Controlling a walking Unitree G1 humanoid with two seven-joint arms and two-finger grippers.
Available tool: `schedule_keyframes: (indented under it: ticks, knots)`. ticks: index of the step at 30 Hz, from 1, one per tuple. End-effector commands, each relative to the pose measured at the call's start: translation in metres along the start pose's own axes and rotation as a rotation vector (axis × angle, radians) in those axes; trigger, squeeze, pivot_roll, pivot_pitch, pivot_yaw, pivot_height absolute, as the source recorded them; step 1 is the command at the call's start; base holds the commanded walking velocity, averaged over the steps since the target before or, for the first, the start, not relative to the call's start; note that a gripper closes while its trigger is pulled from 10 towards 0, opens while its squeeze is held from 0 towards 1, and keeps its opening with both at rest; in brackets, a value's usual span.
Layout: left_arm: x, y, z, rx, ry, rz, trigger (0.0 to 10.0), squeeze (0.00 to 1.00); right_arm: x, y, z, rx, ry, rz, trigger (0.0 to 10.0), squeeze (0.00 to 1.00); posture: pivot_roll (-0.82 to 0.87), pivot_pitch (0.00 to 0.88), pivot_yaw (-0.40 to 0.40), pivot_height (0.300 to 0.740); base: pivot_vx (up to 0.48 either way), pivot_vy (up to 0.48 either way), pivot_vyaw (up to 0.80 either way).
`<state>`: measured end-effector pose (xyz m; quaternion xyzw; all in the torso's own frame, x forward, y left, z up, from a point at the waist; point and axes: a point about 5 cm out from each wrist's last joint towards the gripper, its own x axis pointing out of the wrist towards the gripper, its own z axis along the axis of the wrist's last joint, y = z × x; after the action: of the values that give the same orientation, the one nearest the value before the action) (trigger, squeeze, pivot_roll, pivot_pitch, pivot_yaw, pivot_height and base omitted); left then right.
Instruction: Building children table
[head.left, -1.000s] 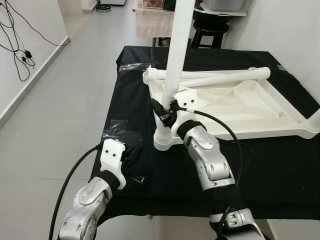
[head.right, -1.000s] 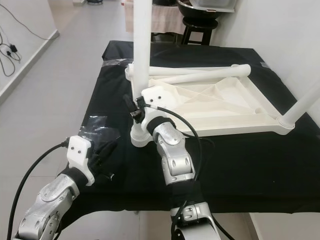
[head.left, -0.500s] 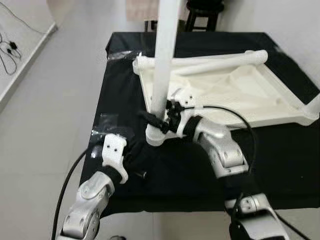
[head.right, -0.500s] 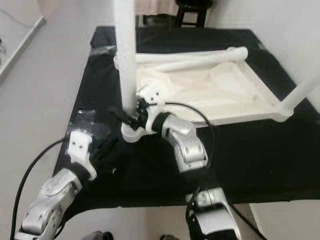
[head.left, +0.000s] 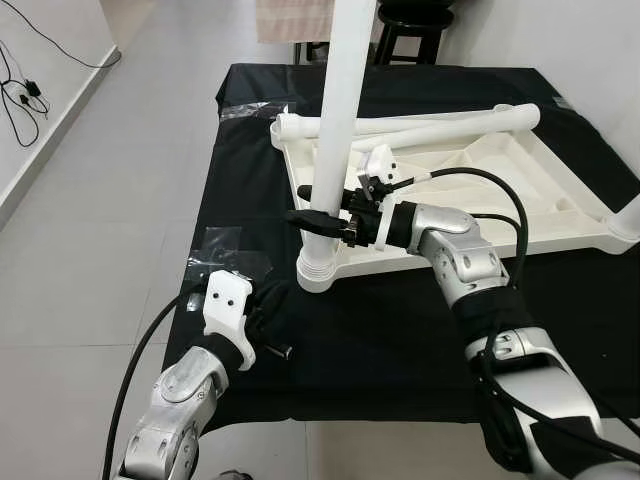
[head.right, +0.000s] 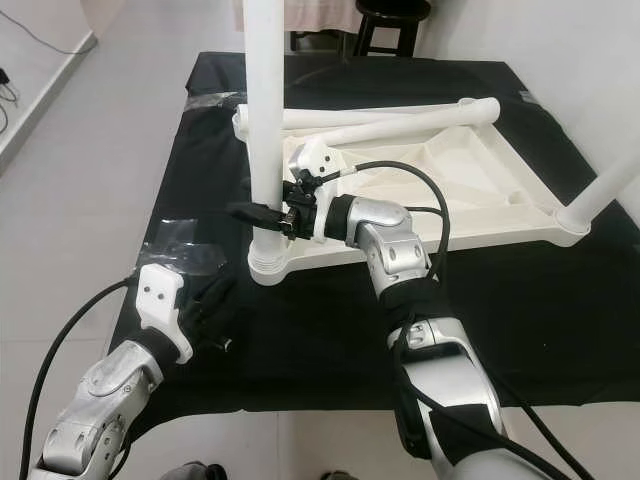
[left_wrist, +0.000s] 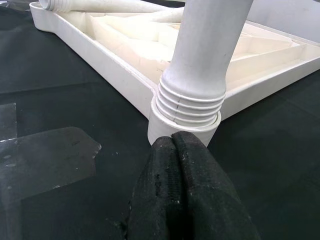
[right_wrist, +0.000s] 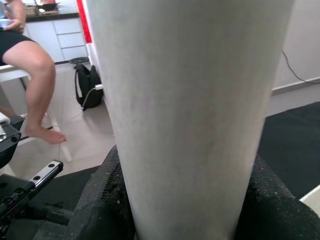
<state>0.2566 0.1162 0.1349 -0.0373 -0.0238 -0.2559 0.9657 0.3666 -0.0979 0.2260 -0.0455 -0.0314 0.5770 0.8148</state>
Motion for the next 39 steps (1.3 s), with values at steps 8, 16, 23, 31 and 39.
schedule_keyframes:
  ticks: [8, 16, 23, 31, 39]
  knots:
    - [-0.003, -0.004, -0.001, -0.004, 0.014, 0.000, 10.0, 0.00, 0.005, 0.001, -0.013, 0.019, 0.025, 0.007, 0.0, 0.00, 0.15, 0.165, -0.067, 0.740, 0.000, 0.000, 0.00]
    - [-0.004, -0.003, -0.003, 0.011, 0.017, 0.004, 10.0, 0.00, 0.014, 0.069, -0.091, 0.186, 0.332, -0.680, 0.0, 0.00, 0.15, 0.145, -0.063, 0.740, 0.000, 0.000, 0.00]
    - [-0.001, -0.001, -0.006, 0.025, 0.026, 0.000, 10.0, 0.00, 0.010, 0.042, -0.089, 0.097, 0.352, -0.744, 0.0, 0.00, 0.15, 0.115, -0.059, 0.740, 0.000, 0.000, 0.00]
    - [-0.013, -0.007, -0.002, 0.083, 0.016, 0.018, 10.0, 0.00, 0.001, 0.005, -0.066, 0.076, 0.235, -0.738, 10.0, 1.00, 0.15, 0.098, -0.041, 0.740, 0.000, 0.000, 0.00]
    - [-0.030, -0.028, 0.003, 0.130, 0.002, -0.007, 10.0, 0.00, -0.010, -0.017, -0.028, 0.038, 0.074, -0.587, 10.0, 0.00, 0.17, 0.102, -0.039, 0.740, 0.000, 0.000, 0.00]
